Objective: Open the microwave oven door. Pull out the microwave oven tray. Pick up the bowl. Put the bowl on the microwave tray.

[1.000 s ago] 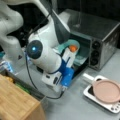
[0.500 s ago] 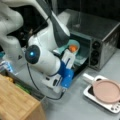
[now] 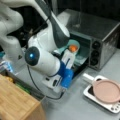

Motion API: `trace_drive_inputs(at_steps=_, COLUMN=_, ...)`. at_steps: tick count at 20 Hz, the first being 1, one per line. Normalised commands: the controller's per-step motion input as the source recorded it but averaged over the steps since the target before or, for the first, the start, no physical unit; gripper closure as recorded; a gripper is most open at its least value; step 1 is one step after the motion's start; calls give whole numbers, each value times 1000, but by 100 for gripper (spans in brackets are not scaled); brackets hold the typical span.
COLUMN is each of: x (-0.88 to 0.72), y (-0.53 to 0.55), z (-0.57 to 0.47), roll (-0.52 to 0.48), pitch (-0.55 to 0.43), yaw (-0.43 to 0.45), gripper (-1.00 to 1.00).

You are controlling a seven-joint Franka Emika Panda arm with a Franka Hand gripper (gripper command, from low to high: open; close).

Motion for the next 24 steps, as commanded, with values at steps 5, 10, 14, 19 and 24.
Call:
trace_drive_inputs(at_steps=5, x=47, y=-90, z=-166, roll=290, pitch=-1, yaw=-29, gripper=-100)
trace_drive_inputs(at_steps=10, x=52, y=-116, z=-95, roll=261, pitch=1, yaw=-9, gripper=-100)
trace_drive_inputs(at_steps=14, x=37, y=-113, z=-57, roll=256, pitch=12, yaw=-22, gripper=-100)
trace_drive_inputs(at_steps=19, x=18, y=-42, z=-37, roll=250, pitch=20, yaw=-67, gripper=-100)
trace_drive_inputs(at_steps=24, x=21, y=31, z=23, roll=209, pitch=29, yaw=-98, gripper=-100)
